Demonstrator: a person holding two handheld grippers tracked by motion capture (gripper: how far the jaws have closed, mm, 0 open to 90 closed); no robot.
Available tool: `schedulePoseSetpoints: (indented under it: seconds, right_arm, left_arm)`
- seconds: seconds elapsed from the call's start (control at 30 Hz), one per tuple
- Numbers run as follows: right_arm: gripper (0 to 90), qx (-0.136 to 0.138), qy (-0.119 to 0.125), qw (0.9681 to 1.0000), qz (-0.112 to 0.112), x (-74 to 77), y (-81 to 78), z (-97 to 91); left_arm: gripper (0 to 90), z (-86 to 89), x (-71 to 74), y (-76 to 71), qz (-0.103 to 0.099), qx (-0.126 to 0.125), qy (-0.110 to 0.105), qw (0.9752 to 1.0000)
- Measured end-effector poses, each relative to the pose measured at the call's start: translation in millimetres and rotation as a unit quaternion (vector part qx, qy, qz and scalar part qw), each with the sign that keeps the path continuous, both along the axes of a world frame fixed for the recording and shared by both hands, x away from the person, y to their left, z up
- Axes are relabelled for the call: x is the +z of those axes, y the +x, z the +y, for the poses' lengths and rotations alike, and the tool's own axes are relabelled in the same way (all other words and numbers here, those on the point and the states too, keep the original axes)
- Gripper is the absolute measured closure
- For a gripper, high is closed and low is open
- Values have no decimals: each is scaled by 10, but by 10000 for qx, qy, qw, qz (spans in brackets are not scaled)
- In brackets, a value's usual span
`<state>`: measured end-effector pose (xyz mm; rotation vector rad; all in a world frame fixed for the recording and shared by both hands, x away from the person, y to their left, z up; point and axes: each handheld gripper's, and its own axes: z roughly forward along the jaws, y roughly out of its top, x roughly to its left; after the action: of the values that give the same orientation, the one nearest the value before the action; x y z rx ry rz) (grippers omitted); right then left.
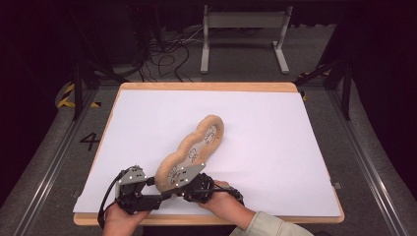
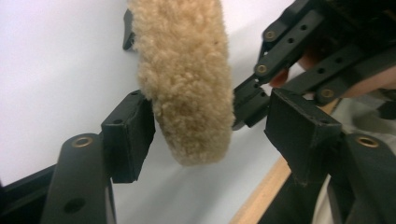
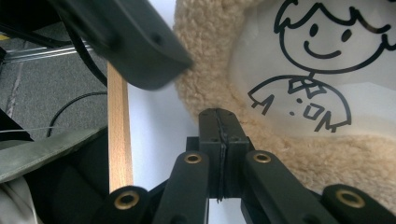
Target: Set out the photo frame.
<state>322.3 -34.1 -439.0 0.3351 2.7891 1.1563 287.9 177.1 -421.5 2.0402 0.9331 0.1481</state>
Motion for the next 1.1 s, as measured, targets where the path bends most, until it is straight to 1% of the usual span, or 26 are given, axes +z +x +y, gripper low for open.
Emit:
schedulePoseSetpoints:
  seconds: [0.03, 0.1, 0.2, 0.33, 0.37, 0.4, 0.47, 0.5, 0.53, 0.57, 0.6, 0.63, 0.7, 0.73, 0.8, 0.83, 0.87, 0.97, 1.0, 1.03, 1.1]
  right_arm:
    - [863, -14, -9, 10000, 22, 1, 2, -8]
    - [854, -37, -23, 10000, 18, 9, 13, -38]
    - [843, -125, -2, 9999, 55, 44, 51, -137]
    - [835, -356, 122, 9993, 73, 120, 133, -321]
    - [833, -444, 161, 9989, 41, 149, 163, -387]
    - [831, -499, 192, 9986, 28, 167, 184, -431]
    - [827, -604, 250, 9979, 30, 198, 214, -505]
    - [824, -669, 282, 9974, 21, 220, 234, -558]
    - [822, -748, 325, 9967, 31, 241, 255, -613]
    - [820, -824, 356, 9960, 23, 260, 273, -660]
    - [819, -891, 399, 9952, 9, 280, 294, -707]
    - [819, -981, 447, 9942, 26, 304, 311, -753]
    - [818, -1114, 551, 9922, -5, 357, 355, -851]
    - [817, -1190, 617, 9910, -22, 392, 382, -910]
    - [816, -1341, 690, 9885, -91, 448, 425, -1000]
    - [816, -1341, 690, 9885, -91, 448, 425, -1000]
    - [814, -1403, 721, 9874, -124, 475, 452, -1043]
    - [798, -1655, 804, 9827, -227, 551, 569, -1186]
    - [790, -1748, 820, 9809, -257, 569, 611, -1230]
    - [787, -1877, 835, 9782, -295, 588, 682, -1289]
    - [766, -2035, 821, 9752, -269, 597, 797, -1356]
  left_arm:
    - [366, -1, -5, 6, 3, 42, 15, 10000]
    - [382, 2, -15, 14, 52, 62, -24, 10000]
    - [403, -9, -25, 22, 64, 90, 11, 9999]
    - [418, -39, -52, 46, 112, 98, 15, 9999]
    - [432, -51, -56, 47, 118, 133, 15, 9998]
    - [451, -57, -56, 47, 153, 155, 27, 9998]
    - [505, -52, -61, 69, 64, 217, 77, 9997]
    - [569, -36, -57, 77, 106, 198, 10, 9997]
    - [623, -24, -52, 81, 85, 217, 10, 9997]
    - [639, -21, -46, 77, 104, 272, -1, 9996]
    - [650, -8, -43, 93, 91, 251, 12, 9996]
    - [655, 4, -46, 108, 122, 253, -37, 9996]
    - [662, 33, -46, 134, 161, 251, -63, 9995]
    - [664, 35, -45, 134, 236, 233, -112, 9994]
    - [668, 51, -44, 153, 221, 240, -109, 9994]
    - [669, 51, -44, 153, 221, 240, -109, 9994]
    - [669, 54, -44, 157, 223, 232, -110, 9994]
    - [671, 55, -43, 159, 253, 218, -122, 9994]
    - [671, 61, -45, 169, 205, 200, -104, 9995]
    - [671, 64, -45, 172, 205, 194, -107, 9995]
    - [671, 78, -47, 179, 209, 184, -114, 9995]
